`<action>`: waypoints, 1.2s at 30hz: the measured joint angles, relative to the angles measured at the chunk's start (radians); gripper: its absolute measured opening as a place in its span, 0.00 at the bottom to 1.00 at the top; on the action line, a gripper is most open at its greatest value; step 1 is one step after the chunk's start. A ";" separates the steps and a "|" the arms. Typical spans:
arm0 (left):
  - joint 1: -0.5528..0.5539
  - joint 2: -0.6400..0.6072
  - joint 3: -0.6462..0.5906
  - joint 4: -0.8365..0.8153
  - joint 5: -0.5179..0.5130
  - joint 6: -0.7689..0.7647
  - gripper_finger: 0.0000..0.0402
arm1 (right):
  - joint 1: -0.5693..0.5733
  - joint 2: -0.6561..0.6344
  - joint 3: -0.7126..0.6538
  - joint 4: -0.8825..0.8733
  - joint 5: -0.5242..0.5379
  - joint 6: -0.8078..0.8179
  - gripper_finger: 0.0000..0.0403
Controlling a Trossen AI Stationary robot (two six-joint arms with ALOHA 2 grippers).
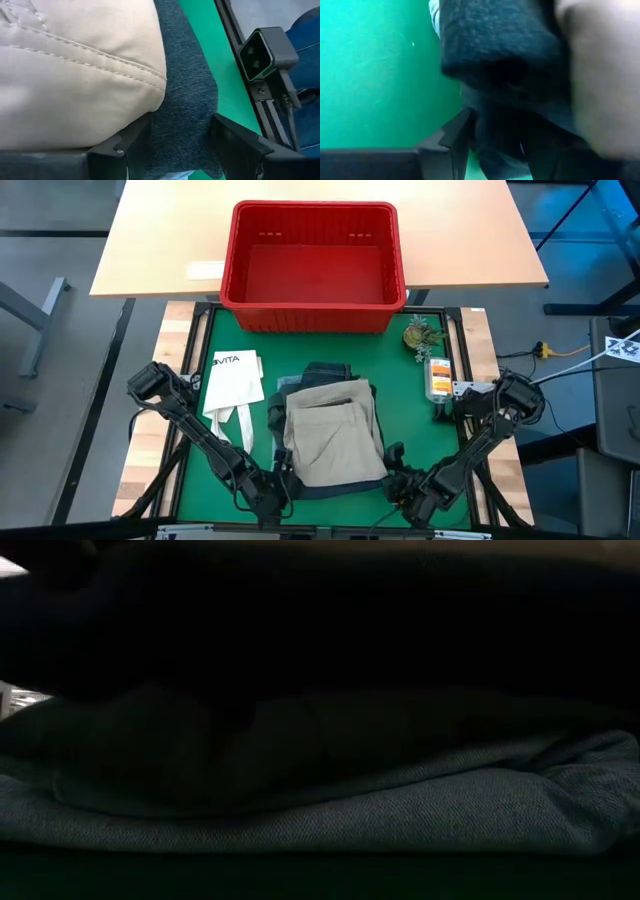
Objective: Fold Laundry from Bin
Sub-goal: Move the stacked clothes to the center of the table
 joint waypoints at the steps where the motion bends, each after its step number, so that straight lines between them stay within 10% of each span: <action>1: 0.007 0.004 0.000 0.000 0.006 0.000 0.49 | -0.009 0.010 0.000 0.015 -0.005 0.000 0.39; 9: 0.035 0.049 0.002 0.020 0.085 -0.007 0.49 | -0.071 0.024 0.001 0.071 -0.118 -0.001 0.37; 16: 0.038 0.097 0.004 0.025 0.039 -0.003 0.47 | -0.077 0.024 0.000 0.081 -0.130 -0.013 0.16; 25: 0.031 0.069 0.000 0.000 0.015 -0.025 0.05 | -0.075 0.018 0.055 0.019 -0.144 -0.028 0.10; 36: 0.033 -0.077 -0.003 -0.077 -0.038 -0.034 0.04 | -0.077 0.009 0.326 -0.269 -0.105 -0.131 0.05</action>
